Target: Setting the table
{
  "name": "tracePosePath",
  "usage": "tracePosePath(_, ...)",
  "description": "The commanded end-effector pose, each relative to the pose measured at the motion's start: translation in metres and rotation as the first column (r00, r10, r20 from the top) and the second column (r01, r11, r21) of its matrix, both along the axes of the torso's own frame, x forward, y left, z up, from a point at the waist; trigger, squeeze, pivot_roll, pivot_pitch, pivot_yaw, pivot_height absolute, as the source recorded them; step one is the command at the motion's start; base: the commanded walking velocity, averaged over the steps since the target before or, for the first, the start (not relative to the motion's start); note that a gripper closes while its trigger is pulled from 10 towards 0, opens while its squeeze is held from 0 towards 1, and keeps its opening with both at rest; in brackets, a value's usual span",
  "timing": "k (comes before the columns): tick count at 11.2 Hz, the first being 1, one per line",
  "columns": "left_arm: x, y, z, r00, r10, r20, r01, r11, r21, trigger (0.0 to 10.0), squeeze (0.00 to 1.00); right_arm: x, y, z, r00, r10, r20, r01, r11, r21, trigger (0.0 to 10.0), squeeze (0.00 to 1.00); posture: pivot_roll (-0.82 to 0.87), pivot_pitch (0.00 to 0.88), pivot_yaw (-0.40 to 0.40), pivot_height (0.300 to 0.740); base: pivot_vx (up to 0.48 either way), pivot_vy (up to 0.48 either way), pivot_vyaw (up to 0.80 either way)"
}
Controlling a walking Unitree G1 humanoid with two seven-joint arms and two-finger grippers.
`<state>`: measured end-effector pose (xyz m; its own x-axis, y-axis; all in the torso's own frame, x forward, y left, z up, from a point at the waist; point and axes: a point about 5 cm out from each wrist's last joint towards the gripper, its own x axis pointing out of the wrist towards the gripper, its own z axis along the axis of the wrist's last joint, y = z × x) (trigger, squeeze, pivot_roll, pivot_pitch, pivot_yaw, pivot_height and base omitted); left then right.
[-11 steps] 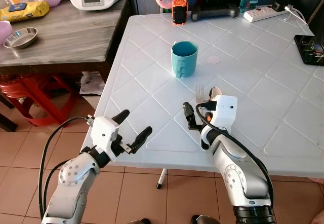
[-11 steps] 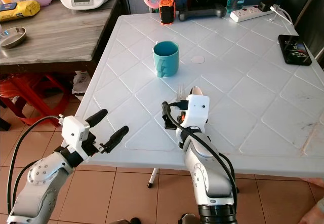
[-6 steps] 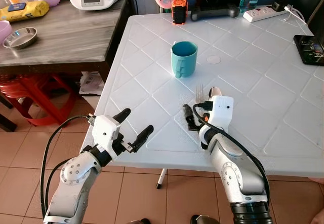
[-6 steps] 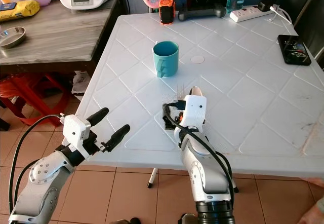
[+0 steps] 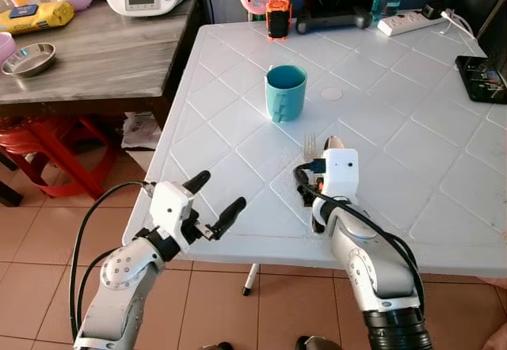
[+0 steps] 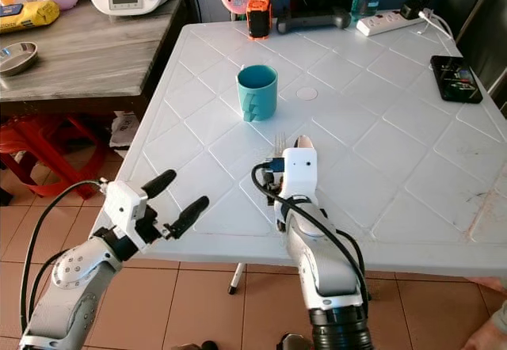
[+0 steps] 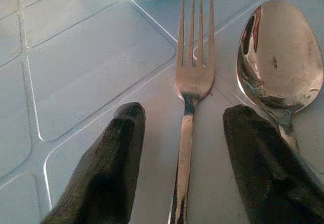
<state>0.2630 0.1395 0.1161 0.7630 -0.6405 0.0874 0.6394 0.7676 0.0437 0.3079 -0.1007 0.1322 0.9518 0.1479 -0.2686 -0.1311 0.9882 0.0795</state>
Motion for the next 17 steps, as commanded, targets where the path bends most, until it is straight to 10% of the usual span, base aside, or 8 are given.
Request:
tracePosePath(1, -0.001, 0.003, -0.003, 1.0, 0.01, -0.006, -0.009, 1.0, 0.016, 10.0, 0.0, -0.008, 0.006, -0.028, 0.989, 0.028, -0.148, -0.03, 1.0, -0.007, 0.0, 0.0, -0.04, 0.155, 0.098, 0.74, 0.0, 0.0, 0.0)
tracePosePath(17, -0.005, 0.004, -0.005, 0.994, -0.105, -0.029, 0.106, 0.992, 0.068, 10.0, 0.0, -0.001, -0.003, -0.021, 0.995, 0.017, -0.099, -0.021, 0.999, -0.042, 0.0, 0.0, -0.03, 0.15, 0.1, 0.74, 0.0, 0.0, 0.0)
